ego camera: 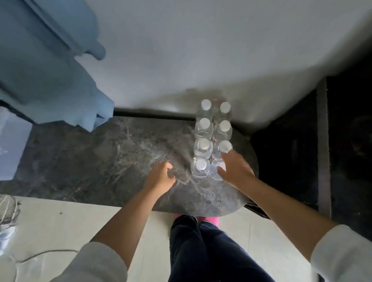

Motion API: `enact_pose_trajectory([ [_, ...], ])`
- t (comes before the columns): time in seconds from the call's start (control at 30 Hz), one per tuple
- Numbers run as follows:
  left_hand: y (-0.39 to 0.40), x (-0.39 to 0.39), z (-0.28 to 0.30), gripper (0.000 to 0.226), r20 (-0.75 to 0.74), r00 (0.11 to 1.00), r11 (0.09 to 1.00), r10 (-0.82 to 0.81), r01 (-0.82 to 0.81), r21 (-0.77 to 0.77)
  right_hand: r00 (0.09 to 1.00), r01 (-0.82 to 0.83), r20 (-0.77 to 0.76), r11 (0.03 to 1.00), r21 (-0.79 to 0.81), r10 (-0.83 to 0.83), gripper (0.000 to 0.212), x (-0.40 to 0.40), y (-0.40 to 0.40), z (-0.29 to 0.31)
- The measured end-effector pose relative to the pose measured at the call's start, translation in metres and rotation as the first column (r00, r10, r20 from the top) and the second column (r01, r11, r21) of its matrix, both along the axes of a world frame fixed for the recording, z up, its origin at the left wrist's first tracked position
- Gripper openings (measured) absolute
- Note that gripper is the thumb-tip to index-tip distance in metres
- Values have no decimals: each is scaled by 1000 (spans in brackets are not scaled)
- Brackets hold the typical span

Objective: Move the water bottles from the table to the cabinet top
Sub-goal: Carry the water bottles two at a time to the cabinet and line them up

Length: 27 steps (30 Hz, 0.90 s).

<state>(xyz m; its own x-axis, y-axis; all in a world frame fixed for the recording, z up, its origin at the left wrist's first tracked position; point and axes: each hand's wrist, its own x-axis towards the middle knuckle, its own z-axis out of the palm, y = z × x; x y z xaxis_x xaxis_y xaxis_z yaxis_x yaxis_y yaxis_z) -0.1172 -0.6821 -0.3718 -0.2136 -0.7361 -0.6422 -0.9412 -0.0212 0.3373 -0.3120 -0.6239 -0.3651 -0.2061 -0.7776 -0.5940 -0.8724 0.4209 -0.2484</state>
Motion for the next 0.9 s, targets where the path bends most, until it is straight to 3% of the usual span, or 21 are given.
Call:
enact_pose_trajectory([
  [0.17,20,70,26,30,67,990,988,121,-114,-106,985,-173,-27,982,-76,172,34,36,-27,31],
  [0.27,39,117,44,29,115,961,959,253,-233,-164,913,-407,-60,892,-197,403,20,82,-47,45],
  [0.43,88,210,64,27,180,882,891,436,-395,-224,812,-570,12,798,-196,583,34,186,-56,71],
  [0.73,208,398,111,31,253,640,688,726,-674,-270,492,-836,-4,471,-281,871,30,413,-17,113],
  [0.9,263,485,148,33,233,502,553,833,-739,-386,258,-911,-104,207,-356,960,32,532,20,146],
])
